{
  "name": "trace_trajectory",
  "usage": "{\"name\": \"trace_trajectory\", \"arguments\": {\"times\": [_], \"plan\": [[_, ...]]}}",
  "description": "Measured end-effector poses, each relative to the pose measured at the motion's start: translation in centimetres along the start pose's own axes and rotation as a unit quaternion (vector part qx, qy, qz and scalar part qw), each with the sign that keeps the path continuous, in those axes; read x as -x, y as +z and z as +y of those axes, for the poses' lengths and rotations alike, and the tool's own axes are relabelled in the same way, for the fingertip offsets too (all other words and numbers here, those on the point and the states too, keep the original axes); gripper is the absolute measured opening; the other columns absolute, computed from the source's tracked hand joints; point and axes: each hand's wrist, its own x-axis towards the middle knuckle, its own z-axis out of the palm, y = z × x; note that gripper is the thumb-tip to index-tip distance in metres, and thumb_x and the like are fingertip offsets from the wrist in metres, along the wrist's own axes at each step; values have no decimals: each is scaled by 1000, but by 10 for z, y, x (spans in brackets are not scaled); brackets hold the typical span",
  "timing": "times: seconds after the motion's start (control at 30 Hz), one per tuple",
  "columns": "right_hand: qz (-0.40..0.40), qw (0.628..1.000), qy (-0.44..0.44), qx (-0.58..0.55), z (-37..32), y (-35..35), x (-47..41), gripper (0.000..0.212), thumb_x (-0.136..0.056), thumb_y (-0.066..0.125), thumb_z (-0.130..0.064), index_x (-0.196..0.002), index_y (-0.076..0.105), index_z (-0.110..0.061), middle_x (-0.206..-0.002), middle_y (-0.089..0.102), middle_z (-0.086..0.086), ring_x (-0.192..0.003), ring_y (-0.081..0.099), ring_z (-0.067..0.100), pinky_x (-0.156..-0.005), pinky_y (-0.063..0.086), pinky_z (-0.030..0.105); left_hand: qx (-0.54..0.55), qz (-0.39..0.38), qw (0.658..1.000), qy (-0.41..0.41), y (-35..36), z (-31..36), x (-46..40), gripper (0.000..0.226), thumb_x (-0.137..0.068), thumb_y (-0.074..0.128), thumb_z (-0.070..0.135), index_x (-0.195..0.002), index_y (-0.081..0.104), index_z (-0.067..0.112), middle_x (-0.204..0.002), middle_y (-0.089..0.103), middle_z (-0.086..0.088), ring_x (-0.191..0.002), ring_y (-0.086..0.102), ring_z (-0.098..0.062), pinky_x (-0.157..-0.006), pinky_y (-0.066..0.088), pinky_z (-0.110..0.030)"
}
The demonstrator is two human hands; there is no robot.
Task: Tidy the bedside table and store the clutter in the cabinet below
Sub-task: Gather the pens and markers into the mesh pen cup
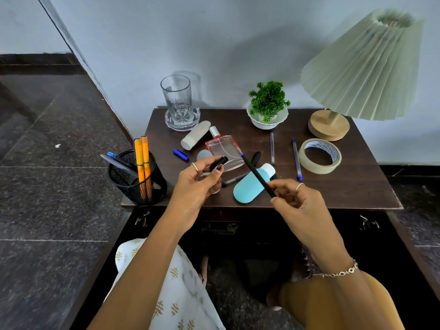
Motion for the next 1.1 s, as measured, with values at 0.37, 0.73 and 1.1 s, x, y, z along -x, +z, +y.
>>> {"name": "trace_trajectory", "arguments": {"times": [0.37,0.73,1.1], "plan": [[-1,996,-24,83,3,-5,1,30,-85,57,-5,-103,68,-28,-80,60,-15,-75,57,6,-63,45,6,-83,-29,996,28,0,-3,-1,34,-87,61,4,-90,74,35,-108,65,4,-93,57,-11,-86,53,-31],[49,985,-64,156,9,-9,-2,30,-81,57,-4,-98,70,-25,-89,64,-6,-87,58,10,-75,43,10,-192,-52,979,34,-5,-5,-2,26,-87,62,6,-102,70,26,-96,67,7,-95,59,-12,-96,51,-34],[-12,971,-119,209,10,-9,-5,27,-87,62,-11,-113,67,-18,-95,62,-8,-85,54,-2,-77,37,-5,-333,-138,932,-24,-1,-6,1,19,-90,59,21,-108,65,24,-100,67,-1,-97,60,-17,-87,49,-26]]}}
